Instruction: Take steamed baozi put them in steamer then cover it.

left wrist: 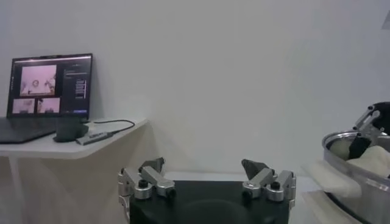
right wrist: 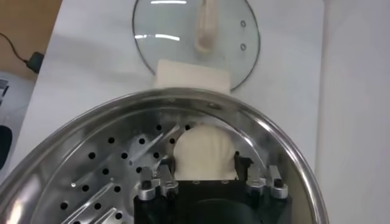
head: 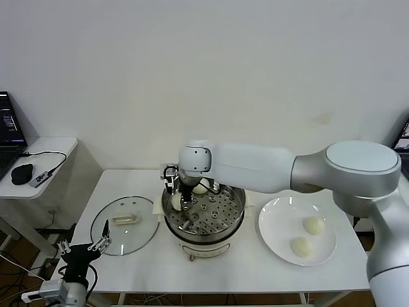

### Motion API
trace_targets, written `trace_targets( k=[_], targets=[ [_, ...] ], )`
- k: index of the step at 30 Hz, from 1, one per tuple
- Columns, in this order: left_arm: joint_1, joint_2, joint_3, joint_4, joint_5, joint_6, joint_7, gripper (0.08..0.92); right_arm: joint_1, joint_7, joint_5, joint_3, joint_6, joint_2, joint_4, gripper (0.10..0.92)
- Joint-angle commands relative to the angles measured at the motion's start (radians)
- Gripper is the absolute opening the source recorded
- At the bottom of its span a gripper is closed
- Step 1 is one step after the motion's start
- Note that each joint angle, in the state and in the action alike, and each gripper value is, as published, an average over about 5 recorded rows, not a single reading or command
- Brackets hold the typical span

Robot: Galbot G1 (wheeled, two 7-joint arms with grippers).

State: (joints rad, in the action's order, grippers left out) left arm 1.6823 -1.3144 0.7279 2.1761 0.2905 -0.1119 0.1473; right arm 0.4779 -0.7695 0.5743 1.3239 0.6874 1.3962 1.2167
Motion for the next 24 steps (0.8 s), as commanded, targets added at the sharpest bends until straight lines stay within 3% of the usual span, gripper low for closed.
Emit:
trace_targets(
  k=[1, 8, 15, 24],
  targets=[
    [0.000, 0.001, -0.003, -0.002, 0.000, -0.001, -0.001, 0.823, 0.035, -0.050, -0.006, 0.000, 0.003, -0.039, 0.034, 0.663],
    [0.000, 0.003, -0.004, 0.002, -0.001, -0.002, -0.001, 0.823, 0.171, -0.160, -0.046, -0.003, -0.090, -0.171, 0.140, 0.814],
    [-0.005, 0.005, -0.023, 0.011, -0.004, -0.007, -0.001, 0.823, 0.292, -0.319, -0.141, 0.035, -0.296, -0.422, 0.290, 0.823],
    [-0.001, 0.009, -0.049, 0.008, -0.018, -0.008, -0.001, 0.823, 0.286, -0.371, -0.294, 0.050, -0.394, -0.835, 0.497, 0.823]
  ],
)
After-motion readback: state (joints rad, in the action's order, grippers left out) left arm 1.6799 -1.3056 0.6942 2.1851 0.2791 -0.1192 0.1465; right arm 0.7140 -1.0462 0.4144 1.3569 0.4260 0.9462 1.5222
